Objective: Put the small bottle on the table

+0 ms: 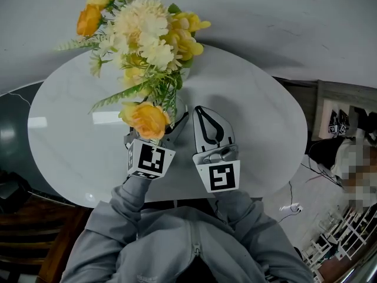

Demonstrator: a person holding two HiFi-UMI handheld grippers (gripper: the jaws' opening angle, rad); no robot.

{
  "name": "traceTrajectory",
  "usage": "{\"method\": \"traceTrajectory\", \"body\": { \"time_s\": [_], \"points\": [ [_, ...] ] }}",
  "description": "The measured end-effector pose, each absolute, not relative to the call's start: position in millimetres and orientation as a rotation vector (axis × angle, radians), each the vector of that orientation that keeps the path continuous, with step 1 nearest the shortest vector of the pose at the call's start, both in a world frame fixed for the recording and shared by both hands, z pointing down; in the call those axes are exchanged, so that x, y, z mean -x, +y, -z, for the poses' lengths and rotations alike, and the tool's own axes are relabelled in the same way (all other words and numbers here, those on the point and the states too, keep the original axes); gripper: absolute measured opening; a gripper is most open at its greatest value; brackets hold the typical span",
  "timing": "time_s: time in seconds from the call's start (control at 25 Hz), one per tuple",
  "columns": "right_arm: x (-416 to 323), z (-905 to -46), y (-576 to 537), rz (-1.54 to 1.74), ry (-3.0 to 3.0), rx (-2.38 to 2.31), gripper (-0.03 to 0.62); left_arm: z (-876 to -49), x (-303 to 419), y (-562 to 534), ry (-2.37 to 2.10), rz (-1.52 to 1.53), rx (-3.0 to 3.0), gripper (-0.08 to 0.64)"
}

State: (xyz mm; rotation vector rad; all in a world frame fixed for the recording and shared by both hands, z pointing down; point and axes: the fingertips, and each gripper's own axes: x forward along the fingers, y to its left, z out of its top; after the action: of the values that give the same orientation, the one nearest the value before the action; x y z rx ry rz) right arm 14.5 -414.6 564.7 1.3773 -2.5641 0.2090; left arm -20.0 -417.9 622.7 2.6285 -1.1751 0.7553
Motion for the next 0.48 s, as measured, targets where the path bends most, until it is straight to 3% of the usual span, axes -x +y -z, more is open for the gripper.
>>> {"method": "traceTrajectory", "body": {
  "time_s": [0.48],
  "points": [
    [-14.9,-564.9,-413.1,-0.216,-2.562,-1.382,0.028,-633.5,17.6,-415.1,-1.152,-0.773,-2.615,0.333]
  ]
}}
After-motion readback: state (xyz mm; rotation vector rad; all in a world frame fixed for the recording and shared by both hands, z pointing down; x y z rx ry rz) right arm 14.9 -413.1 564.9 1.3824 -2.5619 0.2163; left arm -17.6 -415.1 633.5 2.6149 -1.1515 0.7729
